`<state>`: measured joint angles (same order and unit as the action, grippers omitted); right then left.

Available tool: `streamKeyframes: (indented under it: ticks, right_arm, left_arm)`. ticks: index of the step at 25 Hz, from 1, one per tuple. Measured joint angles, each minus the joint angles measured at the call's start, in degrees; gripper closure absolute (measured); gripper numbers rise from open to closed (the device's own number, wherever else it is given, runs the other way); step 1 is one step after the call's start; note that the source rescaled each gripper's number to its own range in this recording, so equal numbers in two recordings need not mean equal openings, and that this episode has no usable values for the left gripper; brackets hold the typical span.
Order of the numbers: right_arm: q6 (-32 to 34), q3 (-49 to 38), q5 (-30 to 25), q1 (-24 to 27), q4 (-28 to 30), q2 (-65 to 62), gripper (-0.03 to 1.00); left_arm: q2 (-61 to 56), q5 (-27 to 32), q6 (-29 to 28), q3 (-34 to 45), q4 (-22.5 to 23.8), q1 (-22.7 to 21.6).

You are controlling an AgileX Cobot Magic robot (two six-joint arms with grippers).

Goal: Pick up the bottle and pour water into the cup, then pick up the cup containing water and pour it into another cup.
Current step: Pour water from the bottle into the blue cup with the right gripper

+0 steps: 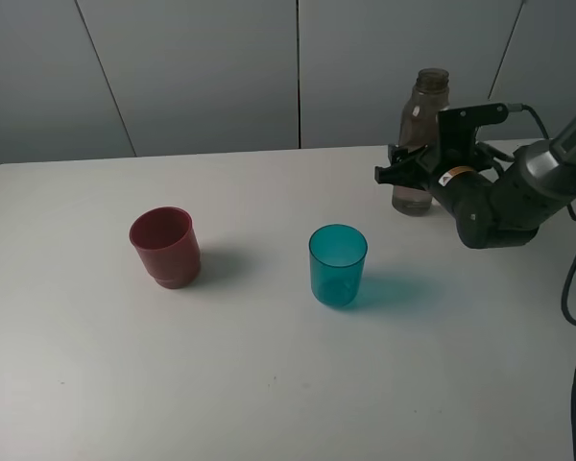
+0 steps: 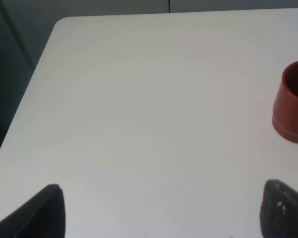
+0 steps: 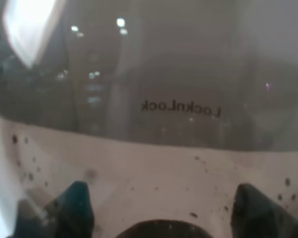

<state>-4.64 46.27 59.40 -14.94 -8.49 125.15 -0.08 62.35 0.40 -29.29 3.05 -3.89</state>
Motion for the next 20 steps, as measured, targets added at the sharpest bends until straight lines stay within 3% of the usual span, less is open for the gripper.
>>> streamKeyframes:
  ticks: [7, 20]
  right_arm:
    - [-1.9, -8.6, 3.2, 0.0, 0.9, -7.5, 0.97]
    - [-10.4, -18.8, 3.6, 0.0, 13.8, -17.2, 0.97]
  left_arm:
    - [0.0, 0.0, -0.4, 0.0, 0.0, 0.0]
    - [0.0, 0.0, -0.4, 0.0, 0.0, 0.0]
